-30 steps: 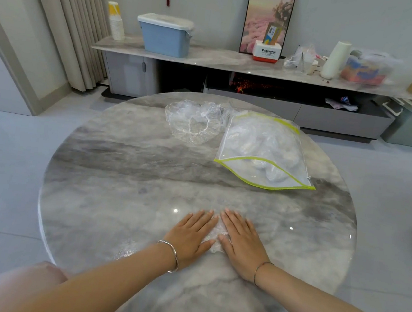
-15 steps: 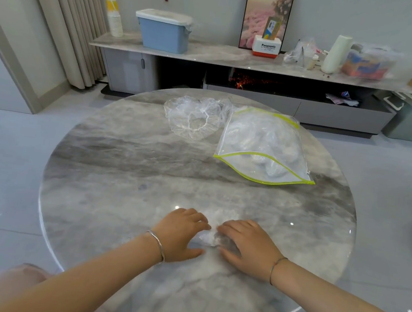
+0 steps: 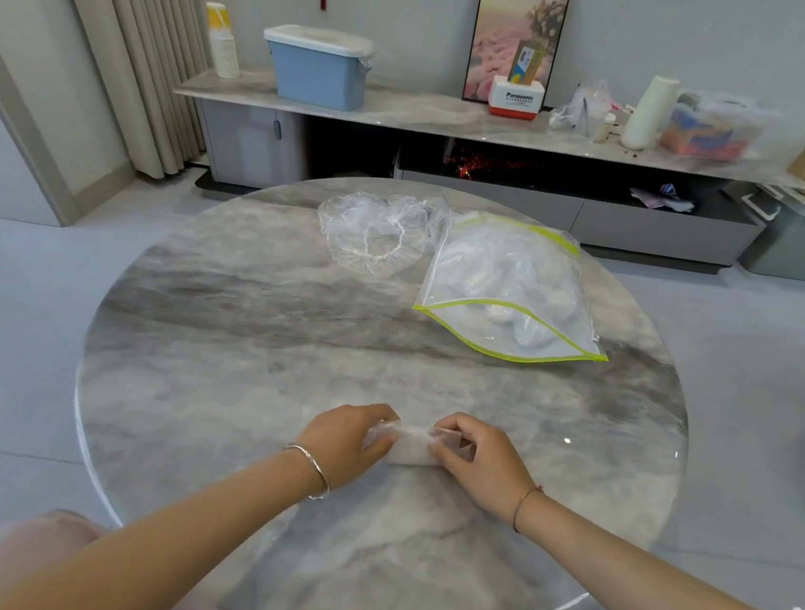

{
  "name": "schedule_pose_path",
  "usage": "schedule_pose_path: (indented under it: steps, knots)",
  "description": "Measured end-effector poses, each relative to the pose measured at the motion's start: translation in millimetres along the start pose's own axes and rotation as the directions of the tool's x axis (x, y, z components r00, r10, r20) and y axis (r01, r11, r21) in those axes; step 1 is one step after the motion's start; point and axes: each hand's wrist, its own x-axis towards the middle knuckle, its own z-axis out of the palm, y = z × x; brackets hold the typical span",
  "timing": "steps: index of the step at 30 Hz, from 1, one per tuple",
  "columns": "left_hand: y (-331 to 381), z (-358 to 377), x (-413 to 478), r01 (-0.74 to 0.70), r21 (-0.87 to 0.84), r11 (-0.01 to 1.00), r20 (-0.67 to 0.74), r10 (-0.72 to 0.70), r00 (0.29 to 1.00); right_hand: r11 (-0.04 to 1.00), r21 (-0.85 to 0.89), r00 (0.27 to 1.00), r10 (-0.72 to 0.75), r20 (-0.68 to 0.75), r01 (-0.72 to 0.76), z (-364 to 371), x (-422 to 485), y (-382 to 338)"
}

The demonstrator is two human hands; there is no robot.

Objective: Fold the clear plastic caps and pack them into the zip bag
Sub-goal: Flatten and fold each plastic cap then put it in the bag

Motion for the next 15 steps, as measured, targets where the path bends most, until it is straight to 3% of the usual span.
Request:
schedule_pose_path:
  steps: [4, 8, 11, 15]
  knots:
    - [-5.0, 3.8, 1.0, 0.167, -0.153, 0.974, 0.02, -0.166, 0.986, 0.98, 0.16, 0.991, 0.124, -0.051, -0.115, 4.8, 3.9, 7.1]
    - [-8.2, 2.3, -1.5, 0.191, -0.045, 0.981, -0.021, -0.192, 0.981, 0.981, 0.131, 0.984, 0.157, -0.08, -0.145, 5.6, 8.5, 10.8]
    - [-8.7, 3.1, -1.7, -0.057, 0.152, 0.987, -0.046, 0.065, 0.997, 0.991, 0.041, 0.989, 0.131, -0.075, -0.128, 6.9, 10.0, 9.5]
    - [-6.6, 2.0, -1.0, -0.442, 0.242, 0.864, 0.087, 0.434, 0.897, 0.987, -0.133, 0.992, 0.079, -0.101, -0.092, 7.6, 9.3, 8.5]
